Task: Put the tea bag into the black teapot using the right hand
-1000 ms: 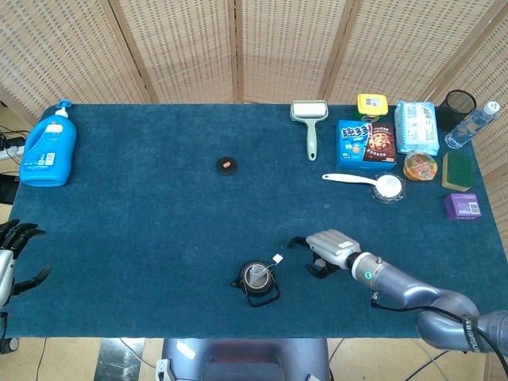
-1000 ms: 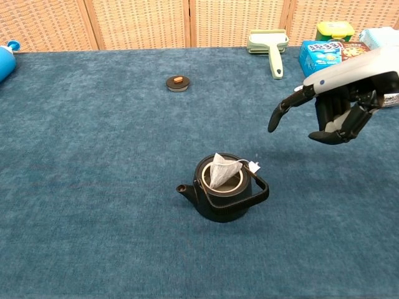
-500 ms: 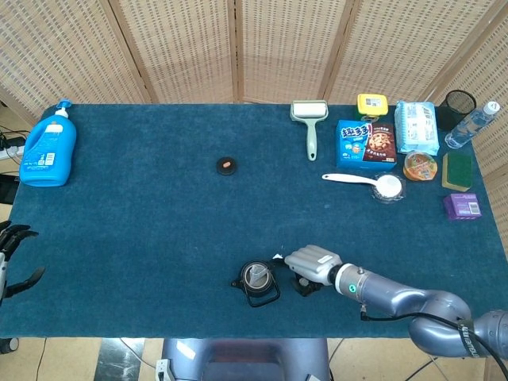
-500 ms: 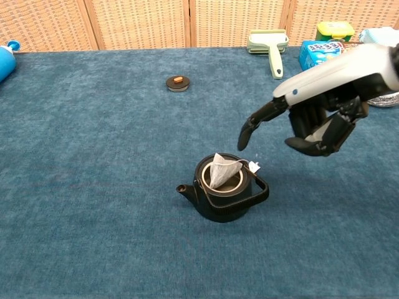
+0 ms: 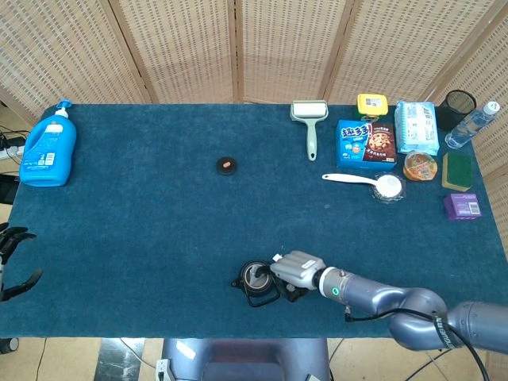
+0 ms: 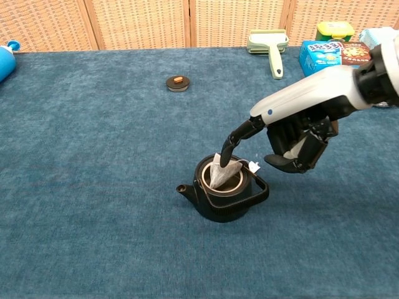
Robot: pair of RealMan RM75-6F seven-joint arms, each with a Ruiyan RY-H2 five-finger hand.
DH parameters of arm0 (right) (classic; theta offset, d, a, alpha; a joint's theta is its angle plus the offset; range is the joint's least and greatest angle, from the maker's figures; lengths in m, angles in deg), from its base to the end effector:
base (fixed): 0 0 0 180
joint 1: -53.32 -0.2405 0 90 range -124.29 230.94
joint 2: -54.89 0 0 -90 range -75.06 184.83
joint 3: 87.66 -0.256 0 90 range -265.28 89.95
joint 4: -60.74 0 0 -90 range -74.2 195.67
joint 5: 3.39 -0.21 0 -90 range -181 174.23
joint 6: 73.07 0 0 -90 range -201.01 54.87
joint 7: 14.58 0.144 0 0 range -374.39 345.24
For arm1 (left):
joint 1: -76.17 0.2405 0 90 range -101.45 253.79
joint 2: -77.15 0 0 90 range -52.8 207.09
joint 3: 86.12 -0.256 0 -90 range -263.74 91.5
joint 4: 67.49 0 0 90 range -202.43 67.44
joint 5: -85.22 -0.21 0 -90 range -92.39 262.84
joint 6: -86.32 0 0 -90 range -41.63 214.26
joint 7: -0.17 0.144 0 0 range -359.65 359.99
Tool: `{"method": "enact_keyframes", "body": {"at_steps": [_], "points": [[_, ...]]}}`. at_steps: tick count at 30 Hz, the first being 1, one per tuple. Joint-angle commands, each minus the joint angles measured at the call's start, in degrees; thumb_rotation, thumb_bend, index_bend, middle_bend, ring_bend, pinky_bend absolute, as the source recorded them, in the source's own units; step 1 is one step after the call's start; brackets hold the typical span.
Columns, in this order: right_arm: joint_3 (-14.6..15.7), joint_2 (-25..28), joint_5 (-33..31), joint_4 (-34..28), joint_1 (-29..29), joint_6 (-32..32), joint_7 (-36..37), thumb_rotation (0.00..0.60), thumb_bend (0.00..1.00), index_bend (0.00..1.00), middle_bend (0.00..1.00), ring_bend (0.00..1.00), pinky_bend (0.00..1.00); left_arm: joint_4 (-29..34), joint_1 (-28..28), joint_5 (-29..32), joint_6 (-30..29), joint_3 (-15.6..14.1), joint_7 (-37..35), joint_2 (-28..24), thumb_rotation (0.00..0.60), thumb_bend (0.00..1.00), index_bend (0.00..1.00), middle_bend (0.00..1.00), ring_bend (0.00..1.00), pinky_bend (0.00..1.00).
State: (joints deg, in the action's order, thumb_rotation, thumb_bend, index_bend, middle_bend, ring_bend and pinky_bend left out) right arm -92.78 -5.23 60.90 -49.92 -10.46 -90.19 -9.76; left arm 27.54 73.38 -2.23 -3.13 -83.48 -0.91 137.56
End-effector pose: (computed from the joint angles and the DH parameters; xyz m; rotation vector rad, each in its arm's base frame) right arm -0.0690 -0.2932 0.0320 2.5211 -1.2727 0.5214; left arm -0.3051 0.1685 0.1833 -1.3471 -0.8594 -0.9412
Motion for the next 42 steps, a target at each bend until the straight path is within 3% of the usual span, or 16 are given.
{"method": "enact_keyframes", "body": {"at_steps": [1, 29, 42], "points": [[1.1, -1.2, -1.6, 1.0, -1.0, -1.0, -1.1, 0.6, 0.76, 0.14, 1.0, 1.0, 1.0, 0.1, 0.1, -0.2, -0.1, -0.1, 0.1, -0.1, 0.6, 0.26, 0.3, 0.23, 0.12, 0.11], [9.6, -8.0, -12.7, 2.6, -7.3, -8.4, -10.1, 0.6, 0.74, 0.14, 1.0, 1.0, 1.0, -0.9, 0.4, 0.1, 0.3, -0.4, -1.1, 0.1, 0.6, 0.26, 0.3, 0.23, 0.12, 0.11], [10.6, -7.1, -14.9, -0.1, -8.1, -12.4, -12.8, 0.6, 0.73, 0.14, 1.0, 1.0, 1.0, -1.6, 0.2, 0.1, 0.6, -0.3, -1.7, 0.4, 0.6, 0.26, 0.3, 0.23, 0.12, 0.11]]}}
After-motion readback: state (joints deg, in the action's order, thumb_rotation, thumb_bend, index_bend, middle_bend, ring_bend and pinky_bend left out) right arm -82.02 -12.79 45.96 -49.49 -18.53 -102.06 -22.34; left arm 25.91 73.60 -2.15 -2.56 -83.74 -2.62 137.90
